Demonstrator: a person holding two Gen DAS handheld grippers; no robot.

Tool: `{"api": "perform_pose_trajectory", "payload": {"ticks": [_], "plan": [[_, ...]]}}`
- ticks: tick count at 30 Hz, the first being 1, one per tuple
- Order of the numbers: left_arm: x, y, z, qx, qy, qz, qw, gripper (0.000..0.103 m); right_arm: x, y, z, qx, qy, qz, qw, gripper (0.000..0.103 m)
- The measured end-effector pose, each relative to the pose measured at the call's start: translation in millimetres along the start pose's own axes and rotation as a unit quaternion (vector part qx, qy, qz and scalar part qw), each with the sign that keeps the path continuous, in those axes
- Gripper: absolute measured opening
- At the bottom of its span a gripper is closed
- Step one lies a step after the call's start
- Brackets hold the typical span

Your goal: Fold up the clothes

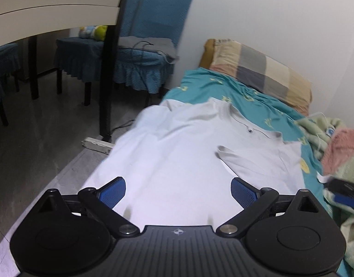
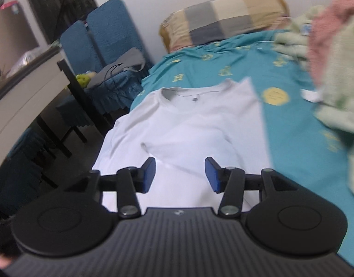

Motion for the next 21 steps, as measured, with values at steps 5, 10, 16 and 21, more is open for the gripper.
{"api": "perform_pose_trajectory", "payload": {"ticks": [5, 10, 16, 21], "plan": [[-17, -14, -3, 0.006, -0.016, 0.010, 0.9998, 0.095, -24, -28, -56, -0.009, -0.004, 0.047, 0.999, 0.050], [-34, -27, -5, 0.010, -0.029, 0.021, 0.9993, 0.091, -49, -31, -77, -0.029, -0.009, 0.071, 0.997, 0.051], [-89, -22, 11, 0.007, -0.020, 0.068, 0.9974, 0.082, -89, -20, -78, -0.047, -0.016, 0.106, 0.993, 0.051], [-169, -11, 61, 0.022, -0.024, 0.129, 0.9911, 0.074, -124, -19, -70, -0.038, -0.025, 0.146, 0.988, 0.052]]}}
Point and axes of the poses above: each gripper's, at about its wrist camera, not at the fingertips, and z roughly the way its jaws point, x to its left, y to its top, the point moved 2 cm from there along z, roughly the way its jaws point, and after that the axes turned 10 degrees about x, right-handed, at the moved point
